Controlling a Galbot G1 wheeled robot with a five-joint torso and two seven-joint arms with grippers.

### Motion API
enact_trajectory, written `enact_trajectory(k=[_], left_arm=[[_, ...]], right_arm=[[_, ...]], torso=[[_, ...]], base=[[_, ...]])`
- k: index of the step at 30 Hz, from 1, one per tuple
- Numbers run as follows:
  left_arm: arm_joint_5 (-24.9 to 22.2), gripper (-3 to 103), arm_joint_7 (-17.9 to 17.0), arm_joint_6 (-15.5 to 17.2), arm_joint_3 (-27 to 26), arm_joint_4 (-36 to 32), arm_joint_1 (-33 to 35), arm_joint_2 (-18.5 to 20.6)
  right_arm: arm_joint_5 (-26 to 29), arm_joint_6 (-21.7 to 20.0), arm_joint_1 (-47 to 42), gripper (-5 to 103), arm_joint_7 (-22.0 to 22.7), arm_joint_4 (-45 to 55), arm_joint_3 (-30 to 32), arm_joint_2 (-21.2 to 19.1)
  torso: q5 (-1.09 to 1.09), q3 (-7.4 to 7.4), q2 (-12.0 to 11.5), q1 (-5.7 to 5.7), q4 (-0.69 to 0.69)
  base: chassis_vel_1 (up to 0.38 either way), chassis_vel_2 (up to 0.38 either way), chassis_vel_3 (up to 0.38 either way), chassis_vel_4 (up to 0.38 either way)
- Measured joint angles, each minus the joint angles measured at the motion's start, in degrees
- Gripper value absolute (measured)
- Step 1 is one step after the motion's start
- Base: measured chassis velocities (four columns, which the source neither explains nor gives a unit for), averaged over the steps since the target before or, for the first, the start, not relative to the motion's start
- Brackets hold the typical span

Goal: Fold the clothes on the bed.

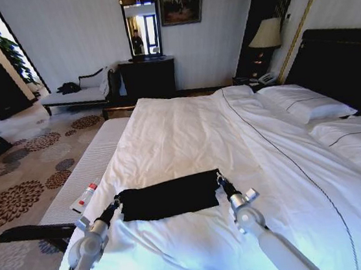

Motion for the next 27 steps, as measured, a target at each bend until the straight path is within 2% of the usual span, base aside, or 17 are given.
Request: enact_trajectory(k=[12, 13, 14, 15, 16, 17, 18, 19, 22, 23, 25, 26, 27], left_arm=[[3.41, 2, -0.07, -0.23, -0.12, -5.41, 3.33, -1.27], [4.15, -1, -0.28, -0.31, -0.38, -6.55, 3.91, -1.27], [4.15, -1, -0.28, -0.31, -0.38, -6.55, 3.91, -1.27], [5.25, 4, -0.76, -0.5, -0.83, -7.72, 4.61, -1.19], [6.53, 4, -0.88, -0.78, -1.39, -9.14, 5.38, -0.94], [6.53, 4, -0.88, -0.78, -1.39, -9.14, 5.38, -0.94], [7.46, 10, -1.0, -1.12, -2.22, -10.83, 6.19, -0.57], [7.85, 15, -1.15, -1.33, -3.16, -12.34, 6.9, -0.23], [7.54, 30, -2.23, -1.64, -5.98, -17.6, 8.14, 0.73], [7.54, 30, -2.23, -1.64, -5.98, -17.6, 8.14, 0.73], [5.5, 42, -4.13, -1.06, -7.63, -22.13, 7.49, 1.14], [4.79, 42, -5.5, -0.07, -7.76, -23.94, 6.43, 1.3], [4.79, 42, -5.5, -0.07, -7.76, -23.94, 6.43, 1.3]], right_arm=[[-2.97, -0.14, -2.72, -2, 1.33, 1.08, 0.63, -0.1], [-3.54, 0.0, -2.88, 3, 1.66, 1.42, 0.75, -0.23], [-3.54, 0.0, -2.88, 3, 1.66, 1.42, 0.75, -0.23], [-4.16, 0.3, -3.36, 9, 1.86, 2.28, 1.07, -0.56], [-4.52, 0.56, -4.09, 14, 1.94, 3.55, 1.46, -0.94], [-4.52, 0.56, -4.09, 14, 1.94, 3.55, 1.46, -0.94], [-4.71, 0.81, -5.33, 20, 2.09, 5.43, 2.2, -1.55], [-4.76, 0.89, -6.64, 20, 2.53, 7.6, 3.17, -2.13], [-4.48, 0.88, -9.6, 35, 4.64, 13.91, 6.16, -3.51], [-4.48, 0.88, -9.6, 35, 4.64, 13.91, 6.16, -3.51], [-2.94, -0.23, -9.36, 47, 7.65, 18.5, 7.54, -4.89], [-1.98, -0.94, -8.39, 52, 8.89, 19.63, 7.62, -5.49], [-1.98, -0.94, -8.39, 52, 8.89, 19.63, 7.62, -5.49]], torso=[[0.0, 0.01, -0.01, 0.01, 0.0], [0.0, 0.01, -0.01, 0.01, 0.0], [0.0, 0.01, -0.01, 0.01, 0.0], [0.0, 0.01, -0.01, 0.02, 0.0], [0.0, 0.01, -0.01, 0.01, 0.0], [0.0, 0.01, -0.01, 0.01, 0.0], [0.01, 0.01, -0.01, 0.02, 0.0], [0.0, 0.01, -0.01, 0.01, 0.0], [0.0, 0.0, -0.01, 0.0, -0.01], [0.0, 0.0, -0.01, 0.0, -0.01], [0.01, 0.0, -0.01, 0.0, -0.01], [0.0, 0.0, -0.01, 0.0, 0.01], [0.0, 0.0, -0.01, 0.0, 0.01]], base=[[0.0, 0.0, 0.0, 0.0], [0.0, 0.0, 0.0, 0.0], [0.0, 0.0, 0.0, 0.0], [0.0, 0.0, 0.0, 0.0], [0.0, 0.0, 0.0, 0.0], [0.0, 0.0, 0.0, 0.0], [0.0, 0.0, 0.0, 0.0], [0.0, 0.0, 0.0, 0.0], [0.0, 0.0, 0.0, 0.0], [0.0, 0.0, 0.0, 0.0], [0.0, 0.0, 0.0, 0.0], [0.0, 0.0, 0.0, 0.0], [0.0, 0.0, 0.0, 0.0]])
